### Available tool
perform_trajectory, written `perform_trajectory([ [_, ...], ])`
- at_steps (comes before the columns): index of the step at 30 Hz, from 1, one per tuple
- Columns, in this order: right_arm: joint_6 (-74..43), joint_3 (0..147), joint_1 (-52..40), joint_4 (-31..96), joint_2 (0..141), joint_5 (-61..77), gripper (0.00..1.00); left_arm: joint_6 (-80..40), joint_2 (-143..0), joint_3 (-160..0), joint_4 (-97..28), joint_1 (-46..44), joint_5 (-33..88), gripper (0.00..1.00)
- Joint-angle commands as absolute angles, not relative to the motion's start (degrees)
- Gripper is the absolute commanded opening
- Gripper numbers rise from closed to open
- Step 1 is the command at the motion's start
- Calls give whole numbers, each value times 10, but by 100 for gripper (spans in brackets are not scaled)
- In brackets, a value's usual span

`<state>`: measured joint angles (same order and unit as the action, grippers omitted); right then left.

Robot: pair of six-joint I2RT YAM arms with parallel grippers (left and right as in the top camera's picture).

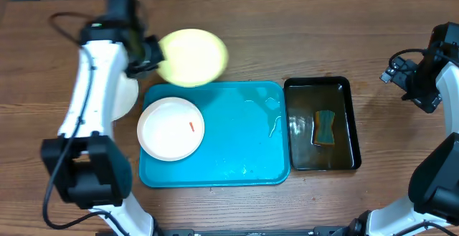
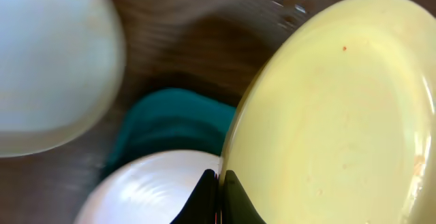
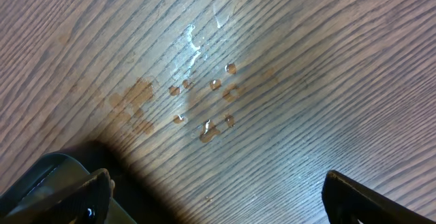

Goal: Clean dirty plates on tray and stack at the side
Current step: 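Carry the yellow plate left and stack it on the white plate, then release the yellow plate and move the left gripper to the remaining white plate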

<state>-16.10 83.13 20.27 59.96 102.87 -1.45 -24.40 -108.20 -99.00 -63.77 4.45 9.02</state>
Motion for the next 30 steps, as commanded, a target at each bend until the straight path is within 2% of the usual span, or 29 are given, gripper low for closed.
perform_trajectory([
  [1, -163, 840, 203, 597, 1026, -12, 100, -253, -1085, -994, -655, 140, 114, 4],
  [10, -163, 840, 203, 597, 1026, -12, 100, -253, -1085, -955, -646, 287, 83, 4],
  [17, -163, 840, 203, 597, 1026, -12, 100, -257, -1085, -918, -609, 304, 4, 4],
  [30, -163, 840, 203, 597, 1026, -12, 100, -260, -1085, -916, -597, 304, -23, 4],
])
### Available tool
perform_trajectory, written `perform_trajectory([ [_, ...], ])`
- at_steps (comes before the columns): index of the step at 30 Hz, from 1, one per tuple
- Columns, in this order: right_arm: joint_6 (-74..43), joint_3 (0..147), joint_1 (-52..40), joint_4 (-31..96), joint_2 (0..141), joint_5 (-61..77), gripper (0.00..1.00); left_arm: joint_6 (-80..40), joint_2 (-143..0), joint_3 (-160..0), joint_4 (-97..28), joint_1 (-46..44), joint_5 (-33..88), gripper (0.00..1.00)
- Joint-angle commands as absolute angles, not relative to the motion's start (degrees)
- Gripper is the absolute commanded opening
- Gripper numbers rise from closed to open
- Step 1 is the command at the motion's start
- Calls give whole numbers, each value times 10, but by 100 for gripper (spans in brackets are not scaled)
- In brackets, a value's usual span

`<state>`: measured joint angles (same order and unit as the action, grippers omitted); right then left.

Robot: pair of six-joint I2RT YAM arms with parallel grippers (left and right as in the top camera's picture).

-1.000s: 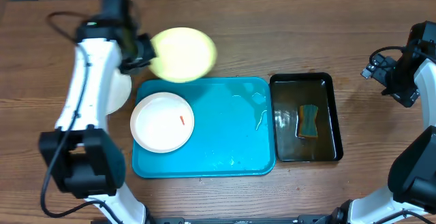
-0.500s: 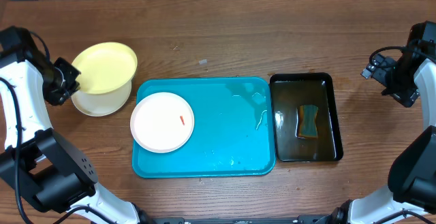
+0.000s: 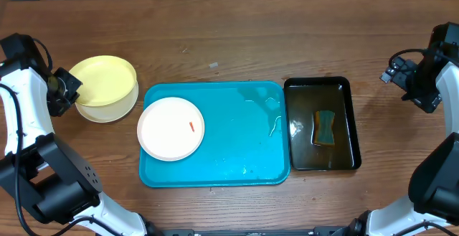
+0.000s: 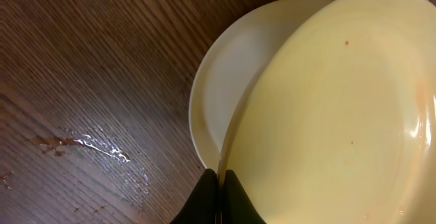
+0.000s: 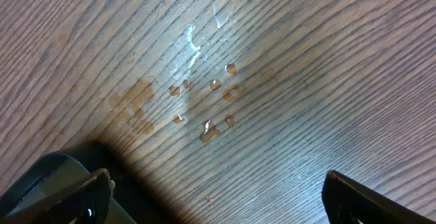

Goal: Clean dirty plates on tray and stack at the side
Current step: 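Release the yellow plate and move the left gripper to the remaining white plate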

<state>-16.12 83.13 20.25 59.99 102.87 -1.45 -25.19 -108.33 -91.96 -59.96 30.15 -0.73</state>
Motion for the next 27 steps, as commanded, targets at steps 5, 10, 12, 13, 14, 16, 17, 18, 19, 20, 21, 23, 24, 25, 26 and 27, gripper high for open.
perform_trajectory([
  [5, -163, 840, 203, 597, 1026, -12, 100, -252, -1085, -916, -600, 304, 27, 91],
  [10, -163, 840, 203, 597, 1026, -12, 100, -192, -1085, -916, -634, 299, 164, 84],
  [12, -163, 840, 203, 597, 1026, -12, 100, -186, -1085, -916, -666, 291, 168, 79],
  [13, -163, 840, 203, 597, 1026, -12, 100, -177, -1085, -916, -682, 284, 168, 75],
  [14, -163, 840, 203, 597, 1026, -12, 100, -171, -1085, -916, -693, 278, 168, 70],
  [16, -163, 840, 203, 597, 1026, -12, 100, -154, -1085, -916, -719, 260, 166, 57],
  [17, -163, 840, 203, 597, 1026, -12, 100, -145, -1085, -915, -733, 243, 159, 47],
  [18, -163, 840, 203, 597, 1026, -12, 100, -143, -1085, -914, -739, 231, 148, 43],
  [19, -163, 840, 203, 597, 1026, -12, 100, -143, -1085, -911, -745, 218, 132, 43],
  [20, -163, 840, 203, 597, 1026, -12, 100, -143, -1085, -908, -750, 202, 114, 42],
  [21, -163, 840, 203, 597, 1026, -12, 100, -144, -1085, -903, -752, 187, 96, 42],
  [23, -163, 840, 203, 597, 1026, -12, 100, -145, -1085, -893, -752, 159, 70, 43],
  [24, -163, 840, 203, 597, 1026, -12, 100, -152, -1085, -883, -749, 140, 46, 45],
  [25, -163, 840, 203, 597, 1026, -12, 100, -158, -1085, -877, -745, 130, 29, 46],
  [26, -163, 840, 203, 597, 1026, -12, 100, -163, -1085, -872, -741, 122, 14, 47],
  [27, -163, 840, 203, 597, 1026, -12, 100, -170, -1085, -866, -736, 114, -3, 48],
])
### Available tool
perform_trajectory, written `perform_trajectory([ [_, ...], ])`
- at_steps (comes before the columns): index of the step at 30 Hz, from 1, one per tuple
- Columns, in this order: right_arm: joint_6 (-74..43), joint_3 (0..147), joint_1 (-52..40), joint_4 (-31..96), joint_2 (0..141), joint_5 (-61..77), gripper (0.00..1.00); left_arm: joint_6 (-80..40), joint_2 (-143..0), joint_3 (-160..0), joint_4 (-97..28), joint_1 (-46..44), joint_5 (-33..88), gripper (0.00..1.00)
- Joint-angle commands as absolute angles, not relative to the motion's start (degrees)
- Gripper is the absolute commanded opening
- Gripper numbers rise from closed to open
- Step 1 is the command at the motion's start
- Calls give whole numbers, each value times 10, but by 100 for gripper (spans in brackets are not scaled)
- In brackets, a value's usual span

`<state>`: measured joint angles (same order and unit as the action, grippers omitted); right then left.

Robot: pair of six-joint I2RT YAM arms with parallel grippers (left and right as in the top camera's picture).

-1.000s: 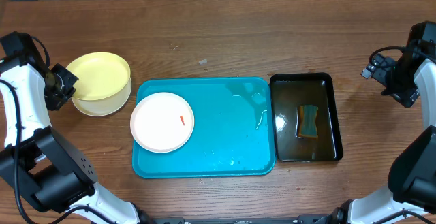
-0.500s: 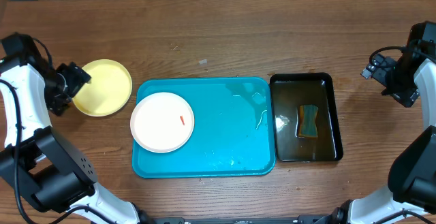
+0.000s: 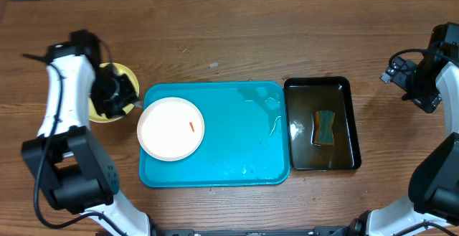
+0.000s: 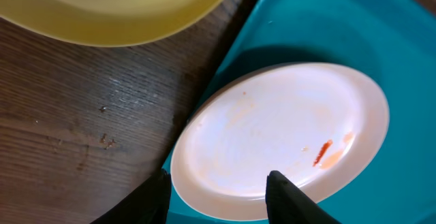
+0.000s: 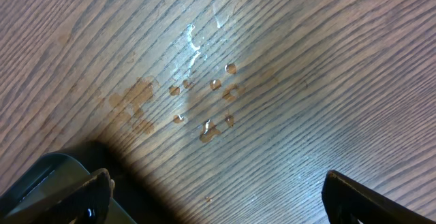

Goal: Clean dirty plates on tray and stack at the side
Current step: 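Release the yellow plate and move the left gripper to the remaining white plate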

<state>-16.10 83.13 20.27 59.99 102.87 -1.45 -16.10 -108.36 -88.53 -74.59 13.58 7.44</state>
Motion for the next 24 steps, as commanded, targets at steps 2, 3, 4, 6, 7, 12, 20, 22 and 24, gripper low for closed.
perform_trajectory([
  [2, -163, 840, 203, 597, 1026, -12, 100, -174, -1085, -858, -731, 103, -19, 49],
  [3, -163, 840, 203, 597, 1026, -12, 100, -174, -1085, -855, -729, 100, -22, 49],
  [4, -163, 840, 203, 597, 1026, -12, 100, -174, -1085, -852, -728, 99, -23, 49],
  [6, -163, 840, 203, 597, 1026, -12, 100, -174, -1085, -847, -726, 99, -26, 44],
  [7, -163, 840, 203, 597, 1026, -12, 100, -174, -1085, -843, -725, 99, -29, 44],
  [12, -163, 840, 203, 597, 1026, -12, 100, -174, -1085, -799, -684, 99, -32, 48],
  [20, -163, 840, 203, 597, 1026, -12, 100, -182, -1085, -740, -636, 99, -27, 45],
  [22, -163, 840, 203, 597, 1026, -12, 100, -183, -1085, -735, -634, 99, -27, 42],
  [24, -163, 840, 203, 597, 1026, -12, 100, -185, -1085, -732, -631, 97, -27, 40],
])
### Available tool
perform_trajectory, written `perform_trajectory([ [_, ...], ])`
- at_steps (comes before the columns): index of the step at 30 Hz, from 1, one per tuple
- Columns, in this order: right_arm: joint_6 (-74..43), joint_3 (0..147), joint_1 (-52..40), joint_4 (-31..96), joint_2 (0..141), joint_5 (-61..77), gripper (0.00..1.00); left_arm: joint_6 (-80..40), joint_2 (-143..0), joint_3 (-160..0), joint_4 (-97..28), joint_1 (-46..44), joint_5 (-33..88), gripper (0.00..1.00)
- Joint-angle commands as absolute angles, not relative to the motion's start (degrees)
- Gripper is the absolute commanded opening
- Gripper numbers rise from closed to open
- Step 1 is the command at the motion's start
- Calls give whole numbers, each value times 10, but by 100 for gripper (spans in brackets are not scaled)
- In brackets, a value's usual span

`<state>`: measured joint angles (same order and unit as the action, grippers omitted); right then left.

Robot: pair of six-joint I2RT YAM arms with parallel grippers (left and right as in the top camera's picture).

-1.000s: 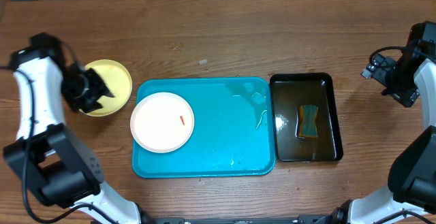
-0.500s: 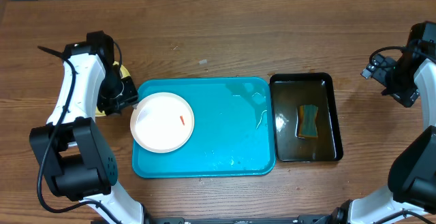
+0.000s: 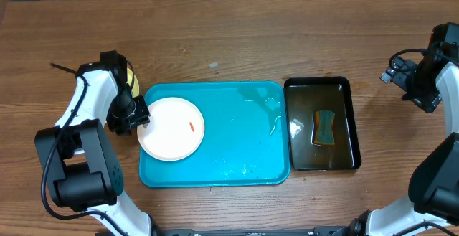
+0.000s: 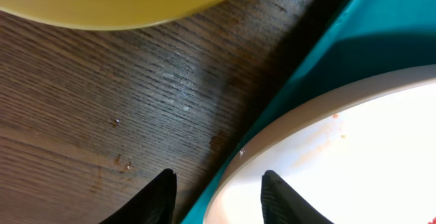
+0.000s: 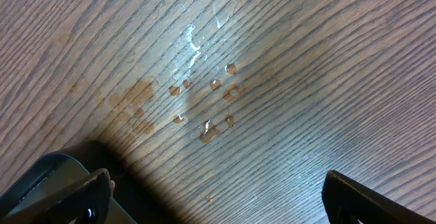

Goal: Clean dirty plates on tray and stack at the side
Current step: 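Release the yellow plate and move the left gripper to the remaining white plate, then slide the white plate right across the tray with the left gripper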

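Observation:
A white plate (image 3: 172, 128) with an orange smear lies at the left end of the blue tray (image 3: 237, 150). My left gripper (image 3: 136, 118) is open at the plate's left rim; in the left wrist view one fingertip is over the wood, the other over the white plate (image 4: 354, 149), straddling the tray's edge (image 4: 286, 108). The yellow plates lie just left of the tray, mostly hidden under my arm in the overhead view. My right gripper (image 5: 214, 190) hangs open over bare wood at the far right.
A dark tray of water (image 3: 321, 125) with a sponge (image 3: 325, 127) in it stands right of the blue tray. Water drops (image 5: 204, 94) wet the wood under the right gripper. Puddles lie on the blue tray's right part.
My left gripper has come lower and closer to the white plate's left rim, now straddling the tray's edge. The right arm has not moved.
My left gripper held a yellow plate above the tray's back left corner. Then it held it over another plate left of the tray. Then it was open, the yellow plate left on the stack, and over the white plate. Now it is at that plate's rim.

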<state>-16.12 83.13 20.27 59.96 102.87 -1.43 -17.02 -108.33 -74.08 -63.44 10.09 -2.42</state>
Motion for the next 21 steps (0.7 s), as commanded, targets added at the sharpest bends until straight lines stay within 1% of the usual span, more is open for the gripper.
perform_trajectory([
  [1, -163, 840, 203, 597, 1026, -12, 100, -185, -1085, -732, -631, 96, -26, 38],
  [3, -163, 840, 203, 597, 1026, -12, 100, -184, -1085, -732, -630, 93, -18, 35],
  [8, -163, 840, 203, 597, 1026, -12, 100, -184, -1085, -724, -628, 79, -2, 35],
  [11, -163, 840, 203, 597, 1026, -12, 100, -184, -1085, -713, -623, 69, -2, 32],
  [13, -163, 840, 203, 597, 1026, -12, 100, -184, -1085, -707, -623, 62, 2, 22],
  [15, -163, 840, 203, 597, 1026, -12, 100, -184, -1085, -705, -623, 53, 23, 7],
  [16, -163, 840, 203, 597, 1026, -12, 100, -182, -1085, -705, -625, 47, 47, 4],
  [19, -163, 840, 203, 597, 1026, -12, 100, -154, -1085, -705, -628, 26, 108, 4],
  [21, -163, 840, 203, 597, 1026, -12, 100, -152, -1085, -705, -628, 4, 126, 4],
])
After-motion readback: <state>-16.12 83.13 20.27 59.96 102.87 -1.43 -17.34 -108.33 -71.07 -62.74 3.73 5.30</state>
